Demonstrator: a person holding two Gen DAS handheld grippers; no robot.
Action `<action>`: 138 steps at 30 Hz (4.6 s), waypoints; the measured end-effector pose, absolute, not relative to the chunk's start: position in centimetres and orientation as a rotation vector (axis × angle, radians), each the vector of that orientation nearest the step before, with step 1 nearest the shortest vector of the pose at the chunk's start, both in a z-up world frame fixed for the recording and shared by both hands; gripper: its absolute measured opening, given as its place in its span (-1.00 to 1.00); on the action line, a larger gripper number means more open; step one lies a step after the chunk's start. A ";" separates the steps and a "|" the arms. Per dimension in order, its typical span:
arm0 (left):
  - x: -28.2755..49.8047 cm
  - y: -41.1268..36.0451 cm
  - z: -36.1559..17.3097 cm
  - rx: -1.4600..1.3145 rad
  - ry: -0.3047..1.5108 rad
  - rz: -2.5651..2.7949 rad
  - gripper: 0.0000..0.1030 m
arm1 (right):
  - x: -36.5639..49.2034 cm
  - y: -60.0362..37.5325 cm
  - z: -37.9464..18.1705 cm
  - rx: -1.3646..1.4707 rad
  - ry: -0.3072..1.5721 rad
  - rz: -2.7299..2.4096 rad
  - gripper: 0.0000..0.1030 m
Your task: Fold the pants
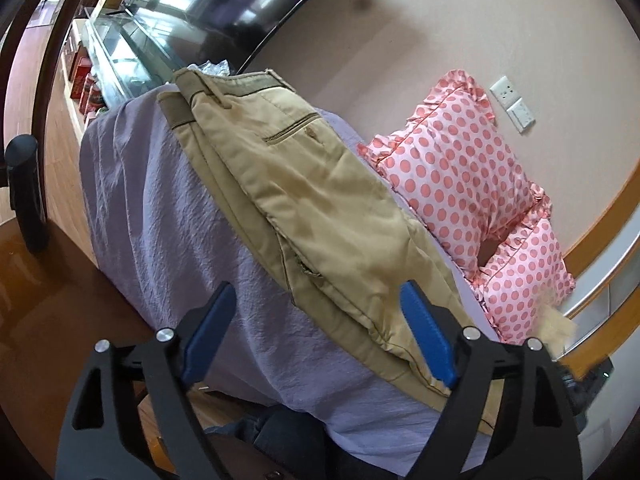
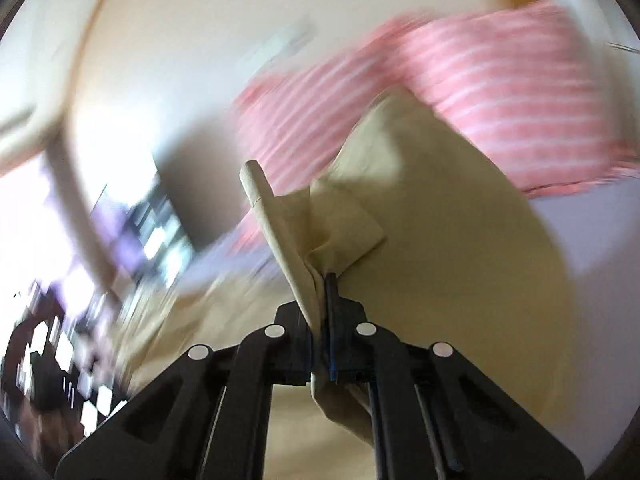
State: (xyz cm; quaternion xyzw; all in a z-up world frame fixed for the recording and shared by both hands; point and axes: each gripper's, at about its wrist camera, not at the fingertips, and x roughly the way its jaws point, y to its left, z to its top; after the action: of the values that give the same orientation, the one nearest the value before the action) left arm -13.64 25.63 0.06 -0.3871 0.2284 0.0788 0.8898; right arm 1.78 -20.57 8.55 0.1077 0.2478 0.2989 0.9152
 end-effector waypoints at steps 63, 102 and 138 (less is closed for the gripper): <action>-3.6 -6.4 7.5 0.299 0.591 -0.744 -0.20 | 5.8 -34.3 2.9 0.600 0.803 0.514 0.66; 25.8 5.4 8.0 -0.198 0.895 -0.321 -0.80 | 22.5 -33.0 6.4 0.685 0.780 0.551 -0.82; 3.5 1.4 3.4 -0.018 0.902 -0.071 0.96 | 4.2 -21.0 3.5 -0.010 0.853 0.153 0.97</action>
State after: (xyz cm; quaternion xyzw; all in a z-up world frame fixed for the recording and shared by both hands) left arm 3.46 1.40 3.45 -0.0088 0.4357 -0.0345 0.8994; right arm 4.16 -21.01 3.47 -0.0047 0.4131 0.0743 0.9076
